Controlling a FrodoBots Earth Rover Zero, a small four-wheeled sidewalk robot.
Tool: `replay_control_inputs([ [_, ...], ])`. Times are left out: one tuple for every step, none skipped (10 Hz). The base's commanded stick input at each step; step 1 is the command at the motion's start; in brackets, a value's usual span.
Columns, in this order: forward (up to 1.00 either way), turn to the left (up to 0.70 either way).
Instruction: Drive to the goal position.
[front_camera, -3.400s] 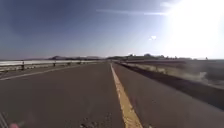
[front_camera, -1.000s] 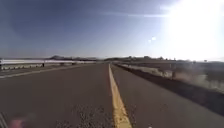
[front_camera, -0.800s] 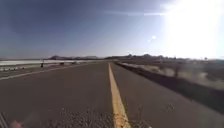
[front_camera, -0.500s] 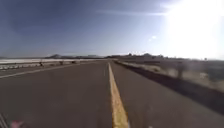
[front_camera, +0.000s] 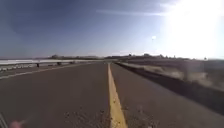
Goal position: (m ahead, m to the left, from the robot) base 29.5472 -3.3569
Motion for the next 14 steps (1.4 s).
replay_control_inputs([
  [0.70, 0.00],
  [0.70, 0.00],
  [0.70, 0.00],
  [0.70, 0.00],
  [0.70, 0.00],
  [0.70, 0.00],
  [0.70, 0.00],
  [0.70, 0.00],
  [0.70, 0.00],
  [0.70, 0.00],
  [0.70, 0.00],
  [0.70, 0.00],
  [0.70, 0.00],
  [0.70, 0.00],
])
